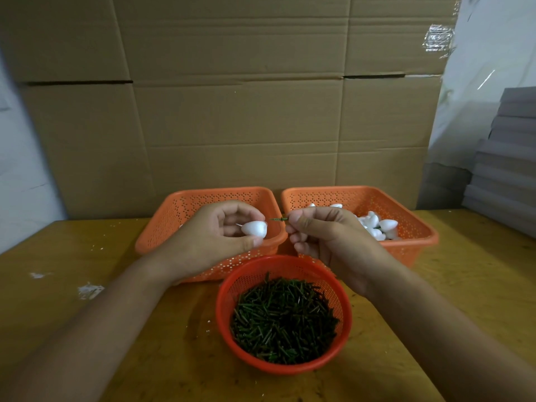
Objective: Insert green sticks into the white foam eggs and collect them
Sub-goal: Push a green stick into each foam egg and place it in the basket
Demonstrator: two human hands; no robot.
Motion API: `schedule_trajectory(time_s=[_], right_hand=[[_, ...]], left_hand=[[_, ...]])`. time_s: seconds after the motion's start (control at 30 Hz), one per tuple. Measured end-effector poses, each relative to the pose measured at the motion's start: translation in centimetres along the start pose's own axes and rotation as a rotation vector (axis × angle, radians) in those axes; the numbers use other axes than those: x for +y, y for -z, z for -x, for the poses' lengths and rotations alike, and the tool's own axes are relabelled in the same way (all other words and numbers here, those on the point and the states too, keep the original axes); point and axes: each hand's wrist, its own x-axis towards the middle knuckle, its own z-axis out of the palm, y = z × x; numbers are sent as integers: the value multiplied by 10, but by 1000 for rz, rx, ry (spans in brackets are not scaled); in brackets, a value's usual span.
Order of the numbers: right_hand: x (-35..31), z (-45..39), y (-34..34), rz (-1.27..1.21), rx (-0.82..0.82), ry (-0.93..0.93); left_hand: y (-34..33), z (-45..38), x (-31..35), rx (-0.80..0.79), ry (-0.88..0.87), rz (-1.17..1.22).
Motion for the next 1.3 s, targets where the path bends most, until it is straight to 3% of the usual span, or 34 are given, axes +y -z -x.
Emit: schedule_trajectory(time_s=[0.6, 1.03, 1.17, 1.3], right_hand=[[0, 1, 1, 36, 0, 0], [-2, 3, -3, 66, 19, 0], [-2, 4, -3, 72, 6, -3], [-3, 4, -2, 83, -15, 3]], left_hand=[[1, 0, -2, 60, -39, -167], [2, 1, 7, -85, 214, 537], [4, -1, 4, -87, 240, 536], [3, -1, 2, 0, 222, 350]])
